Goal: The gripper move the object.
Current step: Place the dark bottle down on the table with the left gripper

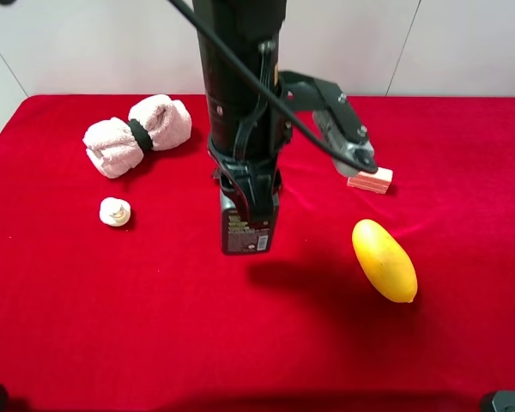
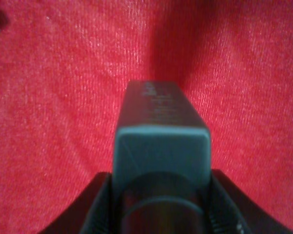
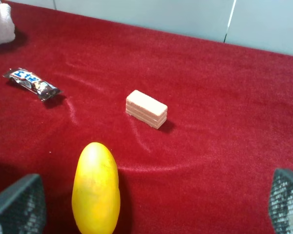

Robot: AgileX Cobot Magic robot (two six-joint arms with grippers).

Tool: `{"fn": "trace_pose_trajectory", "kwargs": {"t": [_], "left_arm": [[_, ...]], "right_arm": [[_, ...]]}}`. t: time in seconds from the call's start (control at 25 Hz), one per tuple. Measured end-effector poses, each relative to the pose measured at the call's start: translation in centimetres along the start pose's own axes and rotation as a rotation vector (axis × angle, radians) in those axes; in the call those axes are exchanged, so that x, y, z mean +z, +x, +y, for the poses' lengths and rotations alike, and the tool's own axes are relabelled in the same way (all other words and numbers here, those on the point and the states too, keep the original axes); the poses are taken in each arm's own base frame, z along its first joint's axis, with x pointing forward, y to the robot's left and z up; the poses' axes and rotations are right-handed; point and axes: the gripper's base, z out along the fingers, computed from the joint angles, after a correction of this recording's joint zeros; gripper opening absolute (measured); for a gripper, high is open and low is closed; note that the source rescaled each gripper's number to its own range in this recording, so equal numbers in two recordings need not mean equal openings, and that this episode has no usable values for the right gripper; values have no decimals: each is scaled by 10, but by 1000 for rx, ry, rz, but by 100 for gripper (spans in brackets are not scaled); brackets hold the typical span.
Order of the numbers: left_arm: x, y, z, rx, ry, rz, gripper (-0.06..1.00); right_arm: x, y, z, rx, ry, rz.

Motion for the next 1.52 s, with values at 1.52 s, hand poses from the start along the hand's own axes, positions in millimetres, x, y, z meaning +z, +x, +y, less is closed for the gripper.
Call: {"fn": "trace_pose_trajectory", "kwargs": {"t": [1.52], "left_arm": [[51, 15, -4, -13, -47, -47, 0]], "right_arm": [[0, 0, 0, 0, 0, 0]]}}
